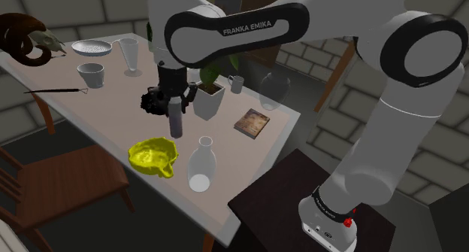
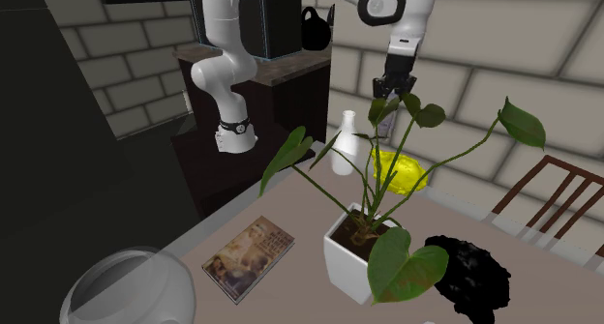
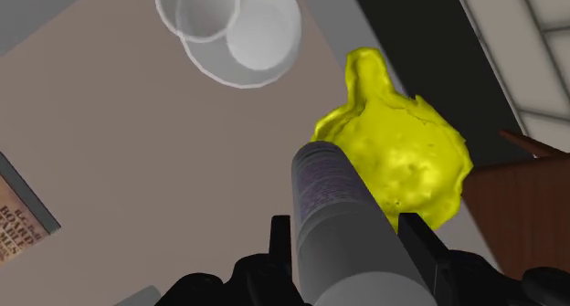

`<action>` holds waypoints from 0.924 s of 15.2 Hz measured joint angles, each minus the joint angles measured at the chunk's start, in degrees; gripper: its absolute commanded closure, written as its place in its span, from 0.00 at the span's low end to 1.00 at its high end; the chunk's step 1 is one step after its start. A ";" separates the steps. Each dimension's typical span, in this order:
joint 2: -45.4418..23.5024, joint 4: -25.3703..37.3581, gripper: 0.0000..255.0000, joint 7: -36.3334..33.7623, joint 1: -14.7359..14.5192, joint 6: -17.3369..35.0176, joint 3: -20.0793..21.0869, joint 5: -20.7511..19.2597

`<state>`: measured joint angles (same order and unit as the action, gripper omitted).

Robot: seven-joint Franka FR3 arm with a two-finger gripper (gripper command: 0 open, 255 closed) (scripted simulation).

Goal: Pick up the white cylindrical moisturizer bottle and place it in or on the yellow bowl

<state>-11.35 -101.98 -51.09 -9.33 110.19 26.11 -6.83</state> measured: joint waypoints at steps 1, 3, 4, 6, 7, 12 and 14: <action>-2.09 2.86 1.00 -1.25 -0.99 -1.02 0.26 -0.93; -6.67 9.47 1.00 -3.18 -2.97 -3.60 0.43 -2.85; -8.74 12.65 1.00 -3.84 -3.90 -4.95 0.42 -3.66; -13.01 18.72 1.00 -5.34 -6.08 -7.15 0.33 -5.31; -13.97 19.28 1.00 -5.56 -6.38 -6.86 0.19 -5.69; -15.59 17.99 1.00 -6.26 -6.75 -4.14 -0.12 -6.43; -15.83 16.83 1.00 -6.38 -6.65 -2.78 -0.22 -6.60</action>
<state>-27.18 -85.15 -57.47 -15.98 107.41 25.89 -13.43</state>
